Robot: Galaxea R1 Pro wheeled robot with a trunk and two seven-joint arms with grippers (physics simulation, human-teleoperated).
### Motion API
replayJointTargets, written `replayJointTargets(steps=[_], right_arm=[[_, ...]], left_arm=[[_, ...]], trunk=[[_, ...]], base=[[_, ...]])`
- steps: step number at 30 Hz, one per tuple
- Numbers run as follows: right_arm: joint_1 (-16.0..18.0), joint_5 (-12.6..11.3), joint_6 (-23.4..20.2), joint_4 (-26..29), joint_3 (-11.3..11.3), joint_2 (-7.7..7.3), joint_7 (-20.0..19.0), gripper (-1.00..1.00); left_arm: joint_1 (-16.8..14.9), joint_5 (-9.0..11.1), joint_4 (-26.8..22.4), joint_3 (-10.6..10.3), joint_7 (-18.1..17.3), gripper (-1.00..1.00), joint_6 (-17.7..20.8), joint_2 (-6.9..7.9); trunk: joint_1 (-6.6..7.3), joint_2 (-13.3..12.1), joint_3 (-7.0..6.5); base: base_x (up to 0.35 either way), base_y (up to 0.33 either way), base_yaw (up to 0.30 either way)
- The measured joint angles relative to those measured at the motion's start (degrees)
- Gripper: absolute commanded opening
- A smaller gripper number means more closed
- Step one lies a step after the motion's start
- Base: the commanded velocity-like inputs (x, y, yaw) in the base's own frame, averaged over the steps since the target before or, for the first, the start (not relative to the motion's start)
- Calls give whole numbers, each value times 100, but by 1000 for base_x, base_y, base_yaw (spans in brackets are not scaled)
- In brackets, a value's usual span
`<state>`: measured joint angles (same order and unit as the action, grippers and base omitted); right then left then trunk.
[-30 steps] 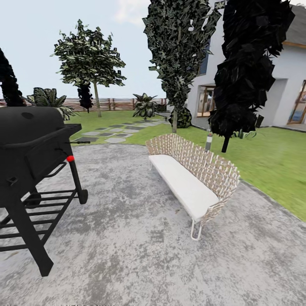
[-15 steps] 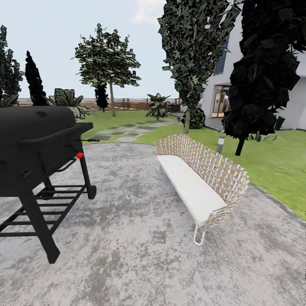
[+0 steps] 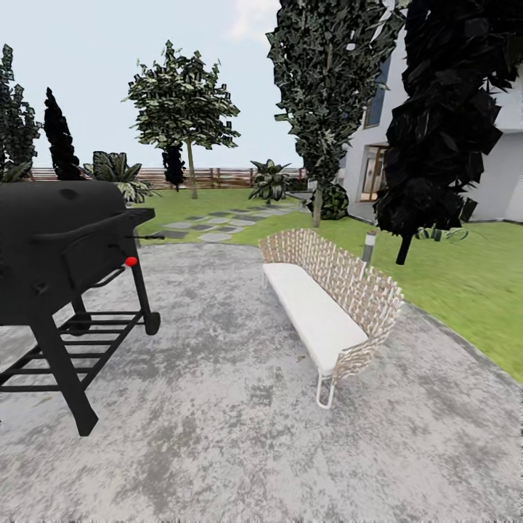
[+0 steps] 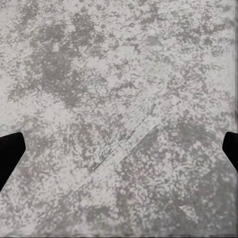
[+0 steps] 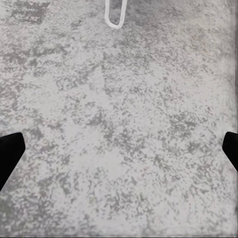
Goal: Pick up the pesticide atomizer in the garden and spray insectifuge to fully cover both potted plants in the garden.
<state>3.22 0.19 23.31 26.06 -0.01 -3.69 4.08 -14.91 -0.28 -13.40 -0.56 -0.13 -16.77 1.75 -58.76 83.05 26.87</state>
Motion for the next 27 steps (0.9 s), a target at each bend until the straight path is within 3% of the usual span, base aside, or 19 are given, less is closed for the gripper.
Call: replayJointTargets(steps=[11,27], right_arm=[[0,-2,6,-1,0,2,1,100],[2,4,0,-10,0,9,-1,100]], left_arm=[[-1,4,-1,17,1,100,0,1],[1,4,-2,24,3,100,0,3]], trunk=[[0,0,0],[0,0,0]], base=[[-331,-8,10],[-337,0,262]])
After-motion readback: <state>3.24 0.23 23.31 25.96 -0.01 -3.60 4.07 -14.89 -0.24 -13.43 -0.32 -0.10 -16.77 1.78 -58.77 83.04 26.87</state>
